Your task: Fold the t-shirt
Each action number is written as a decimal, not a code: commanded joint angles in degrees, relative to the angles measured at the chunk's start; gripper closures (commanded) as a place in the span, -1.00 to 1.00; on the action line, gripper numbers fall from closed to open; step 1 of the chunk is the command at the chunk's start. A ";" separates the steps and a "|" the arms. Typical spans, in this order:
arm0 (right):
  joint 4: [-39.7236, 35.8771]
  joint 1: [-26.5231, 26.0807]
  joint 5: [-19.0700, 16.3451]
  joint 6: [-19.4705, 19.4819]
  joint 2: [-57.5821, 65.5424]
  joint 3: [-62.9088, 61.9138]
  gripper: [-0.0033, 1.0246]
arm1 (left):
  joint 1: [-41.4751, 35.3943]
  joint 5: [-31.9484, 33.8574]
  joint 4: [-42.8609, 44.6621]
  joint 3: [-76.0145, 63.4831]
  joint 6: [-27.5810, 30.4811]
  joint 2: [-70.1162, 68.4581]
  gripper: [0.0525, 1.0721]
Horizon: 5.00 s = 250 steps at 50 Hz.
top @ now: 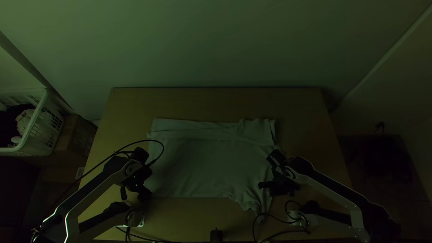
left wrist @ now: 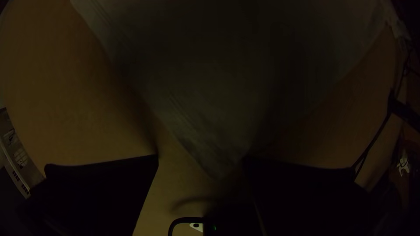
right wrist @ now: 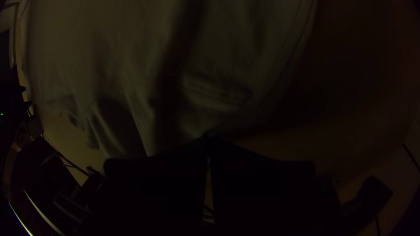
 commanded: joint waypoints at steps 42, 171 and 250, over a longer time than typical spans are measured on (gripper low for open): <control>-1.23 -6.83 0.94 -3.18 -3.15 6.10 0.94 | 4.87 2.64 4.20 7.75 2.82 0.21 0.95; -1.76 -29.24 6.65 -23.83 45.10 61.65 -0.17 | 17.17 8.53 11.05 60.22 -2.19 48.20 -0.92; -3.25 -27.04 9.03 -20.49 19.43 58.05 -0.92 | 20.16 42.28 30.30 32.54 -14.67 43.37 -0.92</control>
